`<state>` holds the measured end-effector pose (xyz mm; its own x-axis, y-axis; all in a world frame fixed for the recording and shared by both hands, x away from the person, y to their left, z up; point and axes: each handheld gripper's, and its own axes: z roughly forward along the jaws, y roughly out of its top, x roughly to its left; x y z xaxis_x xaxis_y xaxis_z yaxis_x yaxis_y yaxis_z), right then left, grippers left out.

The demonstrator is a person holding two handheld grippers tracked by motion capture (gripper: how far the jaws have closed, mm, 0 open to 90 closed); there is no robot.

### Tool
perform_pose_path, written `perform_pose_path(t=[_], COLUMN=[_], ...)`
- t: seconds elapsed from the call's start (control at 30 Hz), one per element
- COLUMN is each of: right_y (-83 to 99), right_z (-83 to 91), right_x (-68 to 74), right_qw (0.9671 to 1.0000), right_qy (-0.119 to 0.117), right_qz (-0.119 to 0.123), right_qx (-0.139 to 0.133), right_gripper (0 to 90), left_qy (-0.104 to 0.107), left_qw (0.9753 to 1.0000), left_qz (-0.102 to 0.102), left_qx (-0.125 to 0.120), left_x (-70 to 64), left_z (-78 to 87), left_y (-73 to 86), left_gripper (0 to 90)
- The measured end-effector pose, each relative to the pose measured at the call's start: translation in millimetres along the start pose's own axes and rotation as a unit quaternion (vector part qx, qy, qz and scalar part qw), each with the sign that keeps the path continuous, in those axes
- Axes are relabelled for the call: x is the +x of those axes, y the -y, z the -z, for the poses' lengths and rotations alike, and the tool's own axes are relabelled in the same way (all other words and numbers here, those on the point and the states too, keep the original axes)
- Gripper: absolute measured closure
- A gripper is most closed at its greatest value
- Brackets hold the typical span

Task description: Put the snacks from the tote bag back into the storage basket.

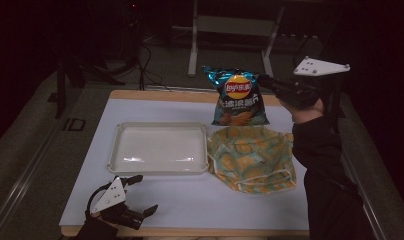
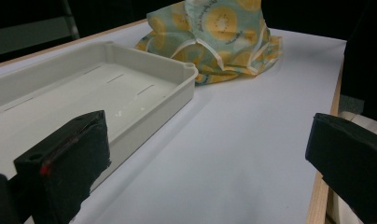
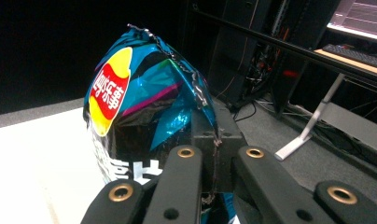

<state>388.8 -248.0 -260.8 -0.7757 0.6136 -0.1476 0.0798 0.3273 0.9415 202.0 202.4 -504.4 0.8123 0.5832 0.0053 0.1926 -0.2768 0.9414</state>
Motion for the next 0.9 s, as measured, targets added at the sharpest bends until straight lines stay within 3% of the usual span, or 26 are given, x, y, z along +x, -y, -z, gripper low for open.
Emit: perform_pose_path(t=[0.47,0.73,0.9], right_y=[-10.6,-8.5,-9.9], right_z=[-39.0,-60.7,-74.3], right_x=[30.6,49.3,62.8], right_qw=[0.9996,0.9993,0.9989], right_qy=[-0.023,-0.038,-0.047], right_qz=[0.011,0.004,-0.006], right_qx=[0.009,0.005,-0.002], right_gripper=[90.0,90.0,90.0], left_qy=[0.000,0.000,-0.009], left_qw=[1.0000,1.0000,0.9999], left_qz=[0.000,-0.002,-0.007], left_qx=[-0.003,-0.003,0.011], left_x=[-0.1,-0.7,-0.8], left_z=[1.2,1.4,0.2], left_y=[-0.2,0.0,0.7], left_gripper=[0.3,0.3,0.3])
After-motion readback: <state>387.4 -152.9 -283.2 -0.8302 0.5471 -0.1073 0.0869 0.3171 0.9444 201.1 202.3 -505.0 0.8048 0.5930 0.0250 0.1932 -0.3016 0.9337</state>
